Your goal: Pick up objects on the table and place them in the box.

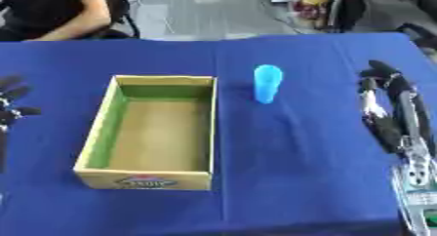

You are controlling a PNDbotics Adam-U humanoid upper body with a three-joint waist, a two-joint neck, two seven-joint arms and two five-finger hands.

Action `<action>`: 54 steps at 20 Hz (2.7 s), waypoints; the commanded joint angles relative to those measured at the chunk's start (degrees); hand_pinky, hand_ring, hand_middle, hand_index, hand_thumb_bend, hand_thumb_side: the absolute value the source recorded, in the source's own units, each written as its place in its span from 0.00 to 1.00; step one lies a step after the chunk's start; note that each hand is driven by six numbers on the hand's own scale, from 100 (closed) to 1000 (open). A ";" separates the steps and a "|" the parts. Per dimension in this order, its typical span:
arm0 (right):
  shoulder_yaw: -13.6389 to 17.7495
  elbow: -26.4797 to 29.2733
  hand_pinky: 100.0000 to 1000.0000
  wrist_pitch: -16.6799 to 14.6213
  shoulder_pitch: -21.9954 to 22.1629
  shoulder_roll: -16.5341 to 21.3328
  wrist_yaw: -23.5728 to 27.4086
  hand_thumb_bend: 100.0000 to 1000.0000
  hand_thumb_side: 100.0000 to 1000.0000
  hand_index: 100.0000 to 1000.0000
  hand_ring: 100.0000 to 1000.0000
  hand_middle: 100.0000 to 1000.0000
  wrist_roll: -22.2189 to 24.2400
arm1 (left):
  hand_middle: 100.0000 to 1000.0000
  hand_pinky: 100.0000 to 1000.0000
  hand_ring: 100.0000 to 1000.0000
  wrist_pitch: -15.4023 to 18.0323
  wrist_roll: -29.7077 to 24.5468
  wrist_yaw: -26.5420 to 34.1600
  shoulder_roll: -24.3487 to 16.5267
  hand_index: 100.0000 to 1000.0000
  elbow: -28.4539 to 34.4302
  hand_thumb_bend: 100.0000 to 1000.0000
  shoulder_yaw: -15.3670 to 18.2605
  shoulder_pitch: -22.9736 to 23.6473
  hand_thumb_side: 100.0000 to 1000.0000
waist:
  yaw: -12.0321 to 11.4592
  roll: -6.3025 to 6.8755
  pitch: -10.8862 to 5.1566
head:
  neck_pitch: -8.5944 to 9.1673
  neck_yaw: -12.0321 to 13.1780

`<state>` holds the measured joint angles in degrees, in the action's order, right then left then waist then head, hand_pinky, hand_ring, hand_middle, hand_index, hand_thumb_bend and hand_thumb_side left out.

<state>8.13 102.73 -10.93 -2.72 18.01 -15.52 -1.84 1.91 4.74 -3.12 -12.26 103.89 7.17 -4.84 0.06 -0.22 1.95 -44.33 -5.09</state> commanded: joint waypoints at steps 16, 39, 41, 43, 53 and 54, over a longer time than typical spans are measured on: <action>0.26 0.64 0.85 -0.08 -1.06 0.85 -0.31 0.00 0.59 0.86 0.65 0.67 0.15 | 0.84 0.59 0.83 -0.42 0.44 -0.17 -1.17 0.81 2.31 0.33 0.63 -0.33 1.00 | 0.03 0.02 -0.40 | 0.22 -0.69; -5.56 -7.42 0.83 -5.90 -11.01 15.56 -16.95 0.03 0.58 0.95 0.73 0.78 11.34 | 0.84 0.59 0.83 -0.35 -0.50 -0.17 -1.15 0.81 0.98 0.33 -0.09 -0.35 1.00 | -0.73 -0.24 -0.73 | 0.22 -0.54; -6.47 -9.02 0.82 -6.68 -12.51 16.80 -17.44 0.06 0.58 0.96 0.73 0.80 12.01 | 0.84 0.59 0.83 -0.37 -0.60 -0.17 -1.15 0.81 0.74 0.33 -0.17 -0.32 1.00 | -0.80 -0.26 -0.82 | 0.22 -0.57; -7.36 -10.58 0.82 -7.45 -14.12 17.87 -18.58 0.10 0.58 0.97 0.74 0.82 12.76 | 0.84 0.59 0.83 -0.36 -0.71 -0.19 -1.15 0.81 0.52 0.33 -0.24 -0.30 1.00 | -0.85 -0.27 -0.85 | 0.22 -0.64; -10.50 -18.33 0.83 -11.66 -19.82 19.59 -22.77 0.34 0.61 0.99 0.77 0.86 16.35 | 0.84 0.59 0.83 -0.32 -0.96 -0.24 -1.15 0.81 0.06 0.33 -0.41 -0.30 1.00 | -1.19 -0.32 -0.82 | 0.22 -0.83; -10.81 -19.54 0.83 -12.10 -20.46 19.57 -22.93 0.37 0.60 0.99 0.77 0.87 16.90 | 0.84 0.59 0.83 -0.31 -0.98 -0.25 -1.15 0.81 0.05 0.33 -0.42 -0.30 1.00 | -1.22 -0.32 -0.84 | 0.22 -0.85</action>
<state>-2.71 83.68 -22.57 -22.06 35.73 -38.17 14.57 1.48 3.94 -3.22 -12.26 103.26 6.85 -4.79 -1.08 -0.43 1.66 -44.33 -5.52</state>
